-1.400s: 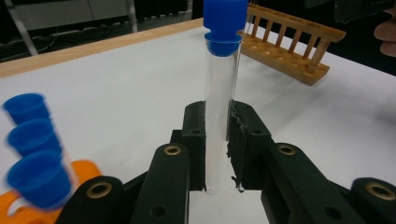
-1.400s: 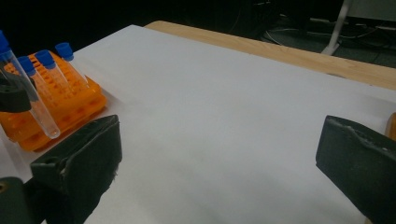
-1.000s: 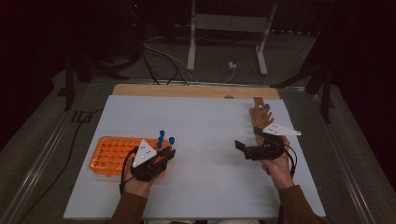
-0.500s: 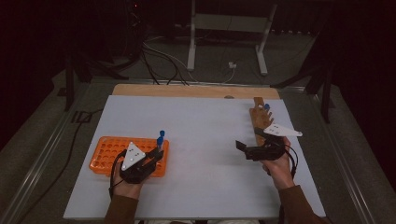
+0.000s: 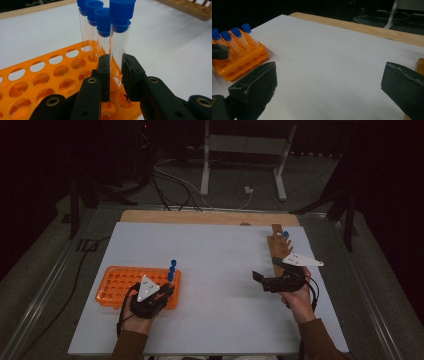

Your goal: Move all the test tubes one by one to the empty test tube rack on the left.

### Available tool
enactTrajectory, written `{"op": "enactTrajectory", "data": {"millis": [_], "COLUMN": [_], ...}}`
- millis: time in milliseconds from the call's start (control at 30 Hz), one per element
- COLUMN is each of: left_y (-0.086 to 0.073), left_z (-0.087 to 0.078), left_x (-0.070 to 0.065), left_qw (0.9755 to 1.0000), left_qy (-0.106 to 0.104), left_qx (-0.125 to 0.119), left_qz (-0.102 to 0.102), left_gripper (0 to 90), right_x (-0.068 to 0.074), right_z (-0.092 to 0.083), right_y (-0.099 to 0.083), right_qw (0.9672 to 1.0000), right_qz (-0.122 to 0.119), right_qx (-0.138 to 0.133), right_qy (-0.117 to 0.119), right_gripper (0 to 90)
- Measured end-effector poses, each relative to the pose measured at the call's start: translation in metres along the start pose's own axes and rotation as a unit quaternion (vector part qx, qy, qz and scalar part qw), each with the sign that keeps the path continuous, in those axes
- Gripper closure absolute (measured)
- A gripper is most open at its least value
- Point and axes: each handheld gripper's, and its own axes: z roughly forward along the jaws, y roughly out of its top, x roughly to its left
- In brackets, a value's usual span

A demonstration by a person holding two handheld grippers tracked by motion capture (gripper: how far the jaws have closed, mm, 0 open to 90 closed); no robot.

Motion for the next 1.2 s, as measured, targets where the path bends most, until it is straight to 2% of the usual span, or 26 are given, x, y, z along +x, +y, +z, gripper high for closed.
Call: {"op": "enactTrajectory", "data": {"millis": [167,267,633,733,967,1100,1200], "left_y": [-0.001,-0.003,-0.003,-0.003,-0.001,-0.001,0.0], "left_z": [0.001,0.004,0.003,0.003,-0.004,-0.008,-0.01], "left_x": [-0.001,-0.002,-0.003,-0.003,-0.003,-0.004,-0.004], "left_qw": [0.9999,0.9994,0.9994,0.9994,0.9998,0.9998,0.9995], "left_qy": [0.004,0.007,0.011,0.012,0.0,-0.002,-0.002], "left_qx": [0.014,0.032,0.033,0.031,0.006,-0.01,-0.024], "left_qz": [0.003,0.011,0.007,-0.001,-0.019,-0.016,-0.023], "left_gripper": [78.2,78.3,78.2,76.9,63.8,56.1,49.1], "right_x": [-0.001,0.0,-0.001,-0.001,-0.004,-0.007,-0.012], "right_z": [0.0,0.0,0.0,-0.001,-0.002,-0.004,-0.007], "right_y": [0.0,0.0,0.0,0.0,0.001,0.003,0.005], "right_qw": [1.0,1.0,1.0,1.0,1.0,0.9999,0.9998], "right_qz": [0.002,0.0,0.0,0.002,0.004,0.003,0.004], "right_qx": [0.0,0.0,0.0,0.0,-0.001,-0.002,-0.005], "right_qy": [0.0,0.001,0.002,0.002,-0.003,-0.01,-0.02], "right_gripper": [0.4,0.4,0.4,0.4,0.4,0.4,0.4]}}
